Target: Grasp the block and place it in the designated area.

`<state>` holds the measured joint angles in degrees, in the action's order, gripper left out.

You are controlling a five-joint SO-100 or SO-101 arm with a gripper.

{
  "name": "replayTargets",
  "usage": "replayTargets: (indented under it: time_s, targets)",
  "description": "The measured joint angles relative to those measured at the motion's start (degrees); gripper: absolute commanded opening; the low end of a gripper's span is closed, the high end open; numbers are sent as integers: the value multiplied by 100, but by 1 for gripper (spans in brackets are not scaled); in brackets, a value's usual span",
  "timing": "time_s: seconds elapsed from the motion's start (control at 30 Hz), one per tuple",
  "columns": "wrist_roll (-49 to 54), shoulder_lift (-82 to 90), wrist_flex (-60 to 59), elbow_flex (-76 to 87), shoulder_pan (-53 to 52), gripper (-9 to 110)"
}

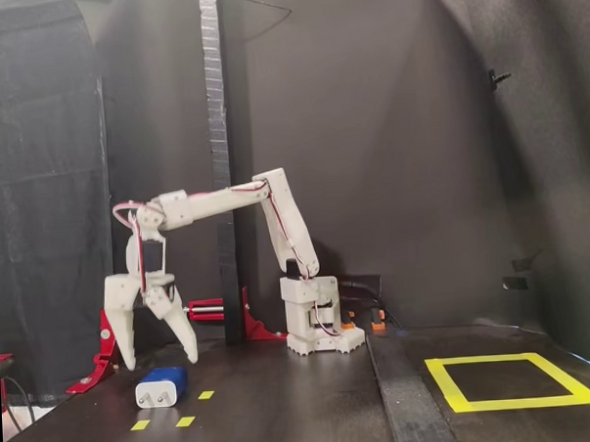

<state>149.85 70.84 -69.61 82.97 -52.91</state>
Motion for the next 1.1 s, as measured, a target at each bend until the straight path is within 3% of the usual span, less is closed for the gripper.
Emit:
replayTargets:
  time_s: [0.03,1.0,1.1]
  targets:
    - [0,-44,18,0,0,44]
    - [158,-738,202,-26,26,43]
    - [158,-738,211,-26,70,38]
